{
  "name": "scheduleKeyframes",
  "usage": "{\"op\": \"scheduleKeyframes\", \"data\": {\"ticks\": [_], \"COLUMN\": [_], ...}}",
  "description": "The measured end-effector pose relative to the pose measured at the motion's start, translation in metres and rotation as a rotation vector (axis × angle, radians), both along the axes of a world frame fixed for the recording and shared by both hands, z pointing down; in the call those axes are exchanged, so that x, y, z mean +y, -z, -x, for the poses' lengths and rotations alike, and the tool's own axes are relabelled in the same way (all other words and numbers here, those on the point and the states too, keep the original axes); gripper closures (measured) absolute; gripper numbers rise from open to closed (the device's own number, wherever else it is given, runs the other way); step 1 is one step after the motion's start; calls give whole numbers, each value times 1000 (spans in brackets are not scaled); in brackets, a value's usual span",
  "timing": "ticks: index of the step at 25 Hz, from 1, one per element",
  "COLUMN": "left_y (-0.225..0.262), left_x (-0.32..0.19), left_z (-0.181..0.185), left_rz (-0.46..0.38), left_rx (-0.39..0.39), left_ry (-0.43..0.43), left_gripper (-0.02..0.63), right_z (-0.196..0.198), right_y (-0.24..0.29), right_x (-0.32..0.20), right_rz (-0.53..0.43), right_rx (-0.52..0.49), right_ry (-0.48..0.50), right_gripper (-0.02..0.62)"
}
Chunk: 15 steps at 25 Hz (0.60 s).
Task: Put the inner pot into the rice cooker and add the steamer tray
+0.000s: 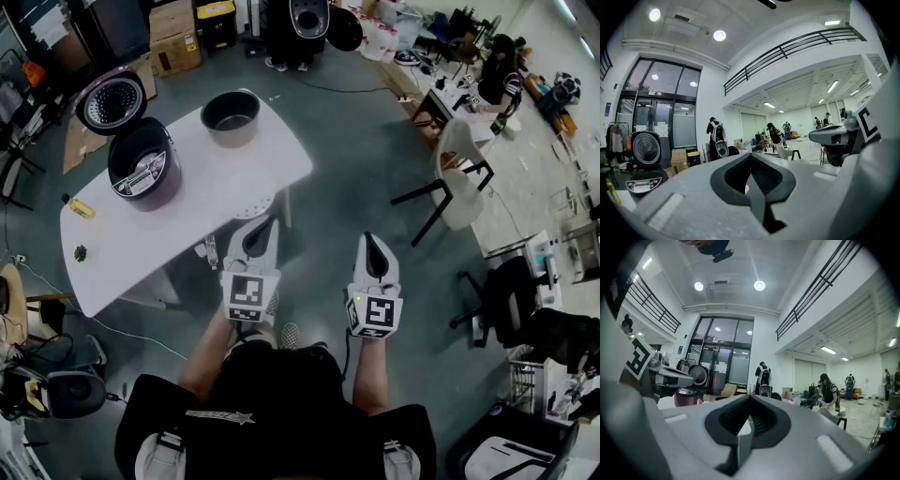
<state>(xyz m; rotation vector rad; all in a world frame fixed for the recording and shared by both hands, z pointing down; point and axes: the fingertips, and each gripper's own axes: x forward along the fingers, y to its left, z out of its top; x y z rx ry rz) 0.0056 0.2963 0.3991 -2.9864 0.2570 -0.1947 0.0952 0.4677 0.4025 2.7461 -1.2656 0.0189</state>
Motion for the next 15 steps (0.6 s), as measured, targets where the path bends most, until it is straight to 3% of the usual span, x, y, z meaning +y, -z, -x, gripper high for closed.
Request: {"op": "scheduleKeyframes", "data": {"ticks": [15], "left_y": [-14], "left_x": [-94], "left_z": [-73], "left_rz": [62], "left_rx": [-6], "left_ry": [-42], "left_gripper": [595], "right_z": [-61], "right_y": [-13], "right_x": [-88], "right_rz": [32], "right_rx": [-48], "right_ry": [-41], "right_gripper": [591]}}
